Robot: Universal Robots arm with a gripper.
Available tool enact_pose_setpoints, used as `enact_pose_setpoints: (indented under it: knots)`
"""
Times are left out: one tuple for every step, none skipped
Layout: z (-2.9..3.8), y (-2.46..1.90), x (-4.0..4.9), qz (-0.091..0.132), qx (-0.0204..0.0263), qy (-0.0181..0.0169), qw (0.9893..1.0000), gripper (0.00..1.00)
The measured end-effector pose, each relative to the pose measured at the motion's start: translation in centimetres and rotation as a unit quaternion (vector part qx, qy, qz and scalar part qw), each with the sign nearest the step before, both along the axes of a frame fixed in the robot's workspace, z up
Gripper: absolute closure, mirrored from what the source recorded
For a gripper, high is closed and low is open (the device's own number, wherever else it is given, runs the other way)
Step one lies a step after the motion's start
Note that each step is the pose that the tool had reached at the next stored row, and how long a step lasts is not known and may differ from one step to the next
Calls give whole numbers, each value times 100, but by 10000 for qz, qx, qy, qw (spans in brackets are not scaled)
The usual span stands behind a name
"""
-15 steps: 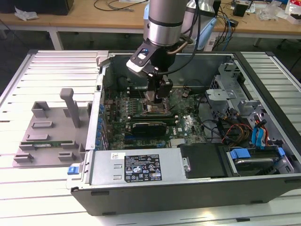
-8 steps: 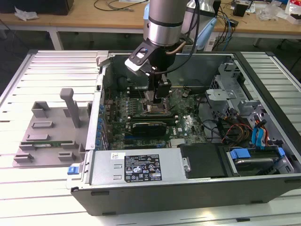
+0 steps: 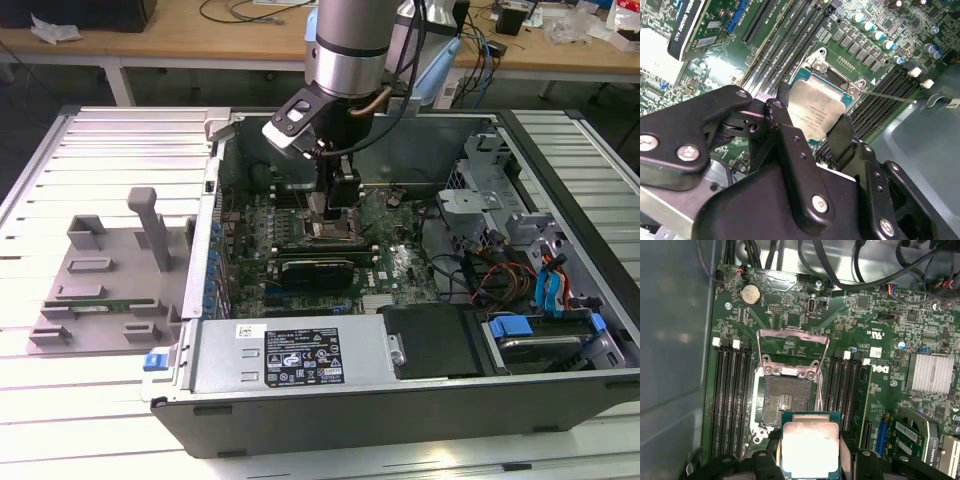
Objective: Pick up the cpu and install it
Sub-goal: 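Place the cpu into insertion slot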
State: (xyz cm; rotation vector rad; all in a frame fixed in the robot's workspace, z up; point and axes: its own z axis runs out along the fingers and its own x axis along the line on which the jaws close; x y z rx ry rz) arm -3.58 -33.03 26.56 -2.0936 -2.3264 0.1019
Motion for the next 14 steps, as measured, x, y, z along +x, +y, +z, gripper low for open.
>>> enact_pose_setpoints:
  knots:
    - [0, 0, 0, -33, -1, 0, 10000, 45]
    - [0, 0, 0, -61, -3, 0, 10000, 45]
    - [0, 0, 0, -118, -6, 0, 9999, 45]
    - [0, 0, 0, -147, -7, 0, 9999, 45]
    - [0, 0, 0, -181, -8, 0, 9998, 45]
    - [0, 0, 0, -227, -9, 0, 9997, 45]
    - [0, 0, 0, -252, -8, 0, 9997, 45]
    - [0, 0, 0, -330, -9, 0, 9995, 45]
    - [0, 0, 0, -416, -9, 0, 9991, 45]
    - [0, 0, 0, -441, -9, 0, 9990, 45]
    - [0, 0, 0, -464, -9, 0, 9989, 45]
    - [0, 0, 0, -503, -9, 0, 9987, 45]
    - [0, 0, 0, -545, -9, 0, 9985, 45]
    - [0, 0, 0, -602, -9, 0, 9982, 45]
